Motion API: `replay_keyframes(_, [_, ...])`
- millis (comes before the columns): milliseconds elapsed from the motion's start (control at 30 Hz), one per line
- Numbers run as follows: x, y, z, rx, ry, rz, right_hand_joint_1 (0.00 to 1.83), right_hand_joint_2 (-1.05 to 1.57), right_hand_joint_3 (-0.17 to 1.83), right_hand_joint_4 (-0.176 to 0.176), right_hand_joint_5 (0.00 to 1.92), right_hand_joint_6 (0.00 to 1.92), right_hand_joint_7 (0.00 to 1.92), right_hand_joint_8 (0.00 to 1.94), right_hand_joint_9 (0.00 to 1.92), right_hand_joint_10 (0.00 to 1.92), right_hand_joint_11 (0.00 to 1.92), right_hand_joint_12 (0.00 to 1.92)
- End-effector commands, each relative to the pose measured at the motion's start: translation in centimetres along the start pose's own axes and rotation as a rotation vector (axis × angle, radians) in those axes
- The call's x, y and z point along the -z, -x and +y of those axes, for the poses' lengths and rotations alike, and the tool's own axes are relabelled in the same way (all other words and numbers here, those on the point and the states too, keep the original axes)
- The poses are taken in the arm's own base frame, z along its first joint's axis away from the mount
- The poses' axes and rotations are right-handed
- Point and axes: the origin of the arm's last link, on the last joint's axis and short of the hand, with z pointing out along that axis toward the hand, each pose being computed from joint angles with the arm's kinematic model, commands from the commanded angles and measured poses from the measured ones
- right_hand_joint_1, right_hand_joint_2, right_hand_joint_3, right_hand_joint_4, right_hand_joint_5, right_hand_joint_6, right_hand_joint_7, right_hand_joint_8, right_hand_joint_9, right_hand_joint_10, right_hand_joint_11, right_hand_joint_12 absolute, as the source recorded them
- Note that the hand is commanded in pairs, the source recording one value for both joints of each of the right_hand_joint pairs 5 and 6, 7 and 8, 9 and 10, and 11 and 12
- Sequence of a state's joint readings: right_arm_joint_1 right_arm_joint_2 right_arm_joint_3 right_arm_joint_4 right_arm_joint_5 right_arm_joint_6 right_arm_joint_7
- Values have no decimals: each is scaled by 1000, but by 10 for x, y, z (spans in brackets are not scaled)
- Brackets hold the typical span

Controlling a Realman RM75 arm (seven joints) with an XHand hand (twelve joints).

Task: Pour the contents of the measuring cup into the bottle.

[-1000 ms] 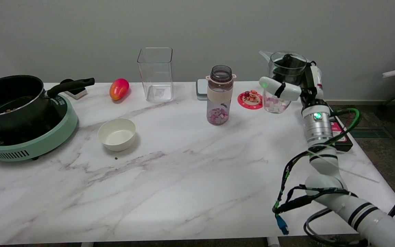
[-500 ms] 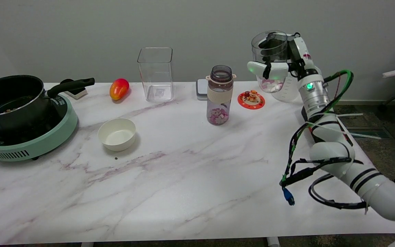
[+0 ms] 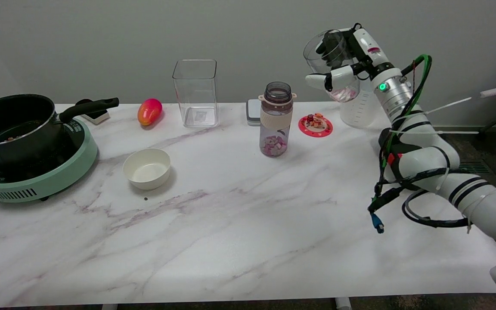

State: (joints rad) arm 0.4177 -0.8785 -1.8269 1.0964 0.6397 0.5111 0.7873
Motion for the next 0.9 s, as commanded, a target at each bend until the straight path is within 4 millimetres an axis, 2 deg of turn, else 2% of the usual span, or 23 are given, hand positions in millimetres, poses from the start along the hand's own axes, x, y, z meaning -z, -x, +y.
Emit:
replay_keyframes(33, [-23,-21,5,287,-32,-131,1392,1300,693,0,1724,1724,1690,1690,1605,1605,1388,1388])
replay_keyframes(233, [-24,-17,2,338,-47,-158,1392,1302,688,0,1726,1726,1691,1691,1608,1608,1389,1389])
replay_keyframes(600, [-39,-9,-11,431,-110,-254,1394,1301,679,0,1718,1718,1688,1688,1607,1607,1390,1390])
replay_keyframes(900, [-42,-9,-15,475,-133,-262,1408,1277,704,0,1716,1716,1686,1686,1606,1606,1388,1388])
